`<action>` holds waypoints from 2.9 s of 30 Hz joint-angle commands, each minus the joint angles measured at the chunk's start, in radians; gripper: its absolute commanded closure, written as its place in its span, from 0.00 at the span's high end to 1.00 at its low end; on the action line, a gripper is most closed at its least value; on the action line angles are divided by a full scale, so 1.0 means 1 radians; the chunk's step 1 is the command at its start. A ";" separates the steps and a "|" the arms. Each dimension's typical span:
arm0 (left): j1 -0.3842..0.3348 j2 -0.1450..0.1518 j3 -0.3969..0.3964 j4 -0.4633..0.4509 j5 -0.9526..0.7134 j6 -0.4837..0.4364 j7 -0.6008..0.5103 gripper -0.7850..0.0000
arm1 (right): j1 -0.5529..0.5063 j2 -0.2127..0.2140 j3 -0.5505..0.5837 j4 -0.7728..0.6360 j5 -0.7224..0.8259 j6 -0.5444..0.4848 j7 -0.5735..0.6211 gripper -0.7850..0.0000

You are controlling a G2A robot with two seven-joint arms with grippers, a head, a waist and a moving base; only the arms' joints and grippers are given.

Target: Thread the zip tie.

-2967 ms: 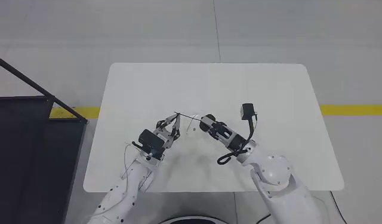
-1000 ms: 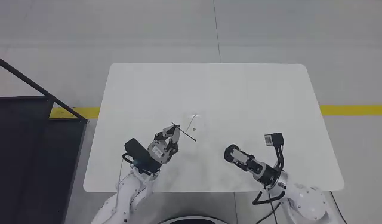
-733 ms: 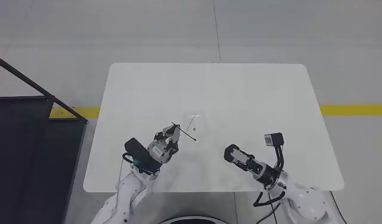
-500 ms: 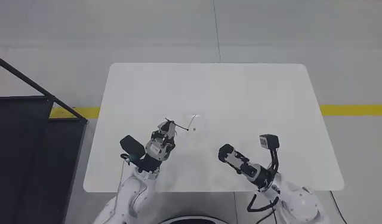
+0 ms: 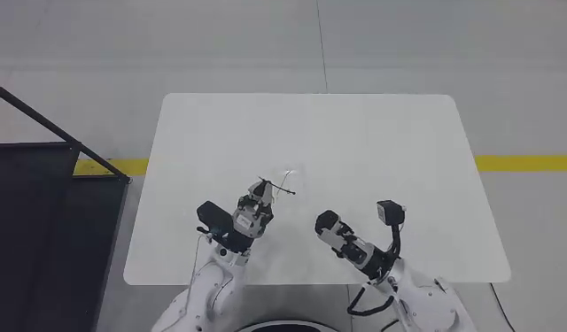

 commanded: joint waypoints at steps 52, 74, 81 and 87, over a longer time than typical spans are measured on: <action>0.009 -0.018 -0.041 -0.046 -0.259 -0.181 -0.160 0.00 | 0.262 -0.082 -0.305 0.289 -0.484 0.068 -0.436 0.46; 0.008 -0.025 -0.039 -0.035 -0.247 -0.190 -0.163 0.00 | 0.284 -0.092 -0.314 0.314 -0.460 0.038 -0.434 0.06; 0.010 -0.026 -0.043 -0.033 -0.246 -0.199 -0.170 0.00 | 0.277 -0.092 -0.308 0.309 -0.464 0.022 -0.437 0.00; 0.012 -0.028 -0.048 -0.039 -0.256 -0.197 -0.175 0.03 | 0.264 -0.090 -0.298 0.298 -0.468 0.010 -0.436 0.00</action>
